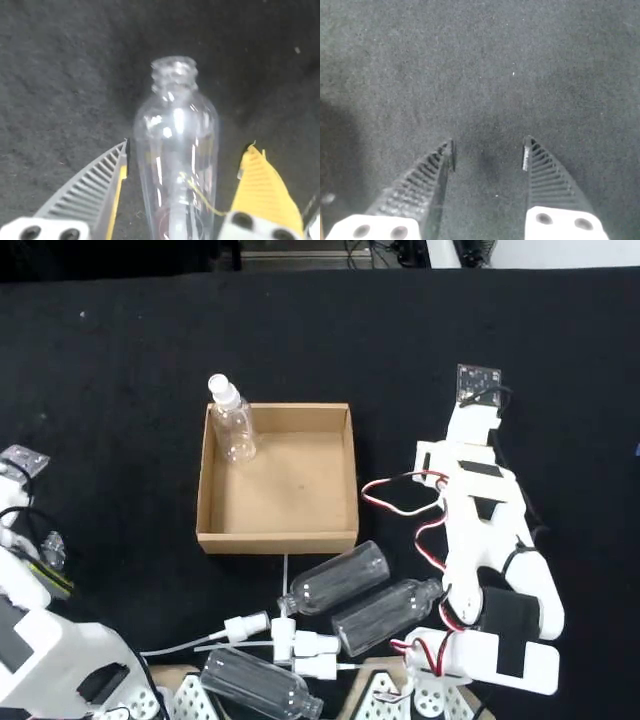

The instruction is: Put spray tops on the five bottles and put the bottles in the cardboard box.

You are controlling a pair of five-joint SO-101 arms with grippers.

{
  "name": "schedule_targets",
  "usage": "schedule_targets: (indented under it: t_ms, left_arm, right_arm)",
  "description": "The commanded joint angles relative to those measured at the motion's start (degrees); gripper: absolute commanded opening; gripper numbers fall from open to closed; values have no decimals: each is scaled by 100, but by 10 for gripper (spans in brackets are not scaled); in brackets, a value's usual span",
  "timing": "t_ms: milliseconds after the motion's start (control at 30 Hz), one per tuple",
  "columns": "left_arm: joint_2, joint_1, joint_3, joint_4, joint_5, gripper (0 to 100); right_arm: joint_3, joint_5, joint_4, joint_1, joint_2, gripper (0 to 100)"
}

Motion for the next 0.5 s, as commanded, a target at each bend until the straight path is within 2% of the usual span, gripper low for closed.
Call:
schedule_targets:
  t_ms: [0,200,333,467]
  left_arm:
    - [-220,-92,-242,193,-255,332]
    - [290,-119,-242,-484,158,331]
    - [413,-48,-286,-651,536,327]
    - [343,163,-268,-607,730,263]
  right_arm:
    - [-268,9,-35,18,-31,194]
    - [-259,9,-35,18,-31,194]
    - [-259,9,-44,18,-31,194]
    - [-251,9,-53,18,-31,194]
